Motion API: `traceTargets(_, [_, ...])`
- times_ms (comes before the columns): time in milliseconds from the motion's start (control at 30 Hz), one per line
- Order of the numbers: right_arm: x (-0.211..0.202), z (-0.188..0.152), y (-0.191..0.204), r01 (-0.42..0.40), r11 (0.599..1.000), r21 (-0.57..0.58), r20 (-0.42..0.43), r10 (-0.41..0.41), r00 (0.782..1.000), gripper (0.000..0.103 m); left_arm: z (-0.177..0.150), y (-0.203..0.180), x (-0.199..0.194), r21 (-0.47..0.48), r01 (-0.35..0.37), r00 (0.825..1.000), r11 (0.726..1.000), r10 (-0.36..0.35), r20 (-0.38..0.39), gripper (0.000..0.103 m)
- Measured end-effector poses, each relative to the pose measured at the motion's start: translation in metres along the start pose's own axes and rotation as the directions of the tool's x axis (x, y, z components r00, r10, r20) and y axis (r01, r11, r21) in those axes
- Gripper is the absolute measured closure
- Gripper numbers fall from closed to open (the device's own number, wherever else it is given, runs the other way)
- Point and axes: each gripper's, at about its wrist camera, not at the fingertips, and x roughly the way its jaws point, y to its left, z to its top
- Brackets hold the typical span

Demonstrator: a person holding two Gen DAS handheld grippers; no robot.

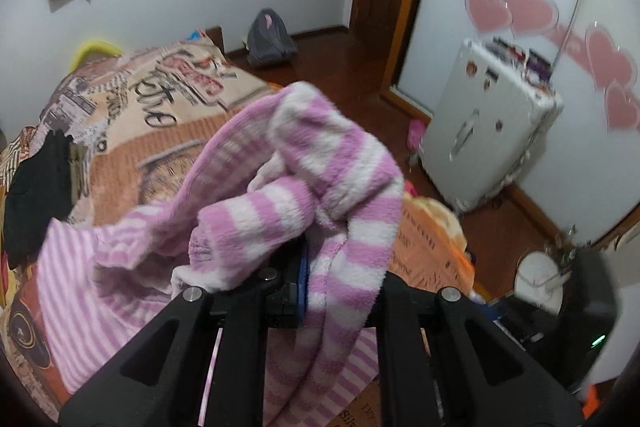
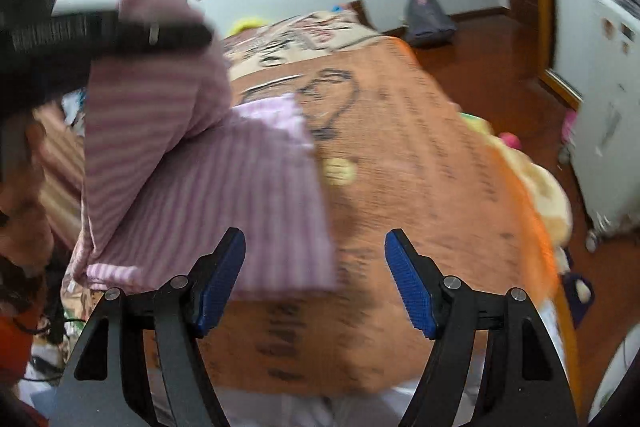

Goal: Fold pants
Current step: 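Grasp the pants end with the left gripper and lift it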

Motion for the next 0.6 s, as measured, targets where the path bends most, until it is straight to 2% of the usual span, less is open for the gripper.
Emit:
traceTargets(100, [-0.009, -0.006, -0.015, 0.049, 0.999, 0.021, -0.004, -0.049, 0.999, 0.033, -0.01, -0.007, 0.018, 0.01, 0.002, 0.999, 1.0, -0.001, -0.052, 0.09])
traceTargets(200, [-0.013, -0.011, -0.023, 0.067, 0.997, 0.037, -0.014, -0.067, 0.998, 0.033, -0.019, -0.014, 0.037, 0.033, -0.008, 0.993, 0.999, 0.011, -0.114, 0.082])
traceTargets(267, [-0.015, -0.013, -0.024, 0.068, 0.997, 0.038, -0.015, -0.068, 0.998, 0.033, -0.022, -0.015, 0.043, 0.033, 0.005, 0.989, 0.999, -0.001, -0.146, 0.066])
traceTargets(300, [-0.015, -0.014, -0.023, 0.068, 0.997, 0.038, -0.014, -0.067, 0.998, 0.033, -0.023, -0.016, 0.045, 0.027, 0.02, 0.987, 0.999, -0.015, -0.161, 0.062])
traceTargets(367, [-0.017, -0.015, -0.021, 0.062, 0.997, 0.038, -0.012, -0.061, 0.998, 0.033, -0.025, -0.018, 0.042, 0.027, 0.031, 0.987, 0.999, -0.027, -0.157, 0.05])
traceTargets(600, [-0.012, -0.013, -0.009, 0.051, 0.999, 0.008, -0.012, -0.051, 0.999, 0.033, -0.021, -0.02, 0.002, 0.046, 0.058, 0.995, 0.997, -0.054, -0.084, 0.036])
